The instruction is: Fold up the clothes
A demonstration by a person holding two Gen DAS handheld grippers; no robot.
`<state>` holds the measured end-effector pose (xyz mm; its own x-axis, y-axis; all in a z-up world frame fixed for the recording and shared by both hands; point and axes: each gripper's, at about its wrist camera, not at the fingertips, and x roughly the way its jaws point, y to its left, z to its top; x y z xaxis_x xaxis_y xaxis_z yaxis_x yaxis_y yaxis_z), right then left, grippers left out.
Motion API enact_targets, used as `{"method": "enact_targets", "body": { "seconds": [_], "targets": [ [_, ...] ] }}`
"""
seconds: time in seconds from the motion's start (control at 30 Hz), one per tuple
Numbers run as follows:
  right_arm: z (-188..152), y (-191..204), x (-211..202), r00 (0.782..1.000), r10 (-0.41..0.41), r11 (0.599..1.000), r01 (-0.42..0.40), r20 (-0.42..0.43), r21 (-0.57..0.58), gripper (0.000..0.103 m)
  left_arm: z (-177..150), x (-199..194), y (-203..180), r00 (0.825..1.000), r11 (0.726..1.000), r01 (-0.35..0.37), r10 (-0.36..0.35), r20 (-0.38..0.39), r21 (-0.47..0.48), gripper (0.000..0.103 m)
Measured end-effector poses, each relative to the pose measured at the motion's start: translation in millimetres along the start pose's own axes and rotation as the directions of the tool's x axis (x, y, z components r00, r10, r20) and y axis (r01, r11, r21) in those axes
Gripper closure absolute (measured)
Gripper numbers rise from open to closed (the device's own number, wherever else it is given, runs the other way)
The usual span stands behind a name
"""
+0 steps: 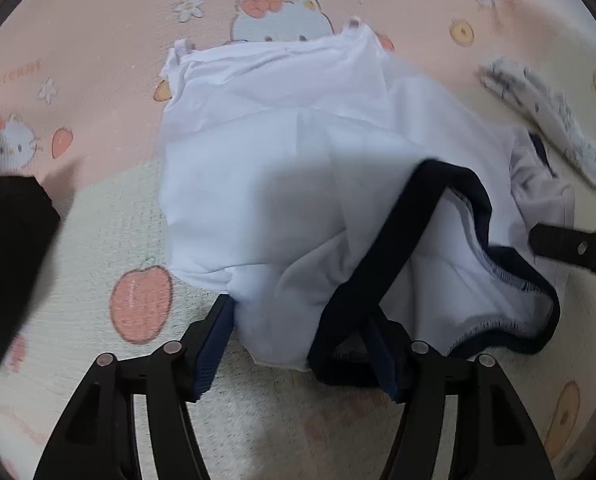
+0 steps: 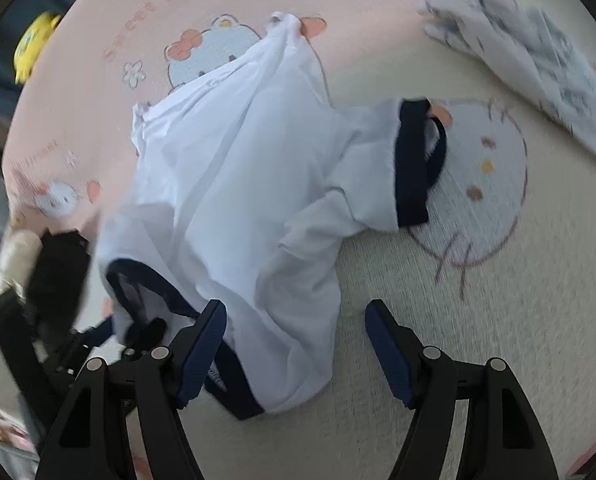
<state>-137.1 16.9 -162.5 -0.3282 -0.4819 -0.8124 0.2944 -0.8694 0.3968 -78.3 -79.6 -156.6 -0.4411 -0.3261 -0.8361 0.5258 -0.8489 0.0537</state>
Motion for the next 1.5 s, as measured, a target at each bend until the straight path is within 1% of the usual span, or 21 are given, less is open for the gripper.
{"method": "enact_targets", "body": {
  "seconds": [0.03, 0.17, 0.27, 0.33, 0.37, 0.43, 0.5, 0.53, 0.57, 0.6, 0.67, 0.73, 0.87, 1.03, 1.13, 1.2, 1.23, 1.3, 1.37, 1.43, 1.5],
  "targets": [
    [1, 3, 2, 1.000, -0.016, 1.000, 0.016, 0.011, -0.011, 0.032, -3, 2, 8, 1.000, 0.998, 0.013, -0.013, 0.003, -0.059, 0.021],
    [5, 2, 3, 0.998, -0.042, 0.999, 0.042, 0.042, -0.008, 0.032, -5, -1, 7, 1.000, 0.998, 0.013, -0.013, 0.007, -0.060, 0.000],
    [12, -2, 6, 0.998, -0.029, 0.999, 0.028, 0.049, 0.034, 0.032, -7, -3, 6, 1.000, 0.999, 0.011, -0.011, 0.010, -0.052, 0.000],
    [12, -2, 5, 0.998, -0.047, 0.998, 0.045, 0.051, 0.037, 0.032, -8, -4, 4, 1.000, 0.999, 0.010, -0.009, 0.012, -0.047, 0.000],
    [12, -2, 5, 0.997, -0.056, 0.998, 0.054, 0.052, 0.039, 0.035, -8, -5, 4, 1.000, 0.999, 0.009, -0.009, 0.013, -0.045, 0.000],
    [11, -3, 4, 0.995, -0.079, 0.996, 0.076, 0.055, 0.039, 0.048, -9, -6, 3, 1.000, 0.999, 0.008, -0.007, 0.015, -0.040, 0.000],
    [7, 1, 1, 0.985, -0.160, 0.987, 0.161, 0.069, -0.004, 0.070, -10, -8, 2, 1.000, 0.999, 0.007, -0.006, 0.018, -0.035, 0.007],
    [7, 4, 2, 0.980, -0.183, 0.982, 0.185, 0.075, -0.022, 0.073, -11, -8, 1, 1.000, 0.999, 0.006, -0.005, 0.019, -0.032, 0.021],
    [6, 4, 1, 0.976, -0.204, 0.977, 0.208, 0.079, -0.038, 0.079, -12, -11, 2, 1.000, 1.000, 0.004, -0.003, 0.013, -0.027, 0.043],
    [5, 5, 0, 0.971, -0.224, 0.972, 0.229, 0.084, -0.052, 0.087, -14, -14, 4, 1.000, 1.000, 0.001, -0.001, 0.006, -0.022, 0.054],
    [5, 1, -2, 0.964, -0.252, 0.965, 0.256, 0.085, -0.049, 0.094, -18, -19, 7, 1.000, 1.000, -0.004, 0.004, -0.009, -0.011, 0.083],
    [6, -5, -6, 0.965, -0.250, 0.967, 0.253, 0.084, -0.027, 0.097, -21, -24, 11, 1.000, 1.000, -0.009, 0.009, -0.023, -0.001, 0.088],
    [8, -17, -18, 0.944, -0.319, 0.947, 0.321, 0.087, -0.012, 0.098, -28, -35, 17, 0.999, 1.000, -0.018, 0.019, -0.051, 0.021, 0.090],
    [6, -25, -27, 0.928, -0.367, 0.930, 0.369, 0.070, -0.012, 0.098, -40, -45, 24, 0.997, 0.999, -0.015, 0.018, -0.075, 0.038, 0.090],
    [1, -19, -28, 0.892, -0.447, 0.889, 0.452, 0.071, -0.071, 0.098, -46, -49, 22, 0.997, 0.999, 0.008, -0.004, -0.074, 0.044, 0.090],
    [-1, -13, -29, 0.889, -0.452, 0.882, 0.458, 0.077, -0.110, 0.098, -50, -54, 20, 0.999, 0.998, 0.019, -0.017, -0.047, 0.057, 0.090],
    [-3, -9, -31, 0.888, -0.451, 0.878, 0.459, 0.086, -0.134, 0.093, -51, -56, 19, 0.999, 0.998, 0.030, -0.028, -0.036, 0.062, 0.090],
    [-7, -1, -36, 0.882, -0.460, 0.867, 0.471, 0.105, -0.165, 0.070, -52, -59, 19, 0.998, 0.997, 0.047, -0.044, -0.037, 0.058, 0.089],
    [-9, 7, -48, 0.888, -0.440, 0.872, 0.458, 0.137, -0.172, 0.056, -51, -64, 21, 0.996, 0.997, 0.074, -0.073, -0.044, 0.024, 0.088],
    [-10, 14, -59, 0.909, -0.385, 0.895, 0.410, 0.162, -0.175, 0.049, -48, -69, 25, 0.989, 0.990, 0.137, -0.137, -0.050, -0.023, 0.085],
    [-8, 20, -64, 0.922, -0.346, 0.910, 0.374, 0.171, -0.176, 0.043, -45, -74, 29, 0.981, 0.980, 0.185, -0.189, -0.053, -0.069, 0.073]
  ]
}}
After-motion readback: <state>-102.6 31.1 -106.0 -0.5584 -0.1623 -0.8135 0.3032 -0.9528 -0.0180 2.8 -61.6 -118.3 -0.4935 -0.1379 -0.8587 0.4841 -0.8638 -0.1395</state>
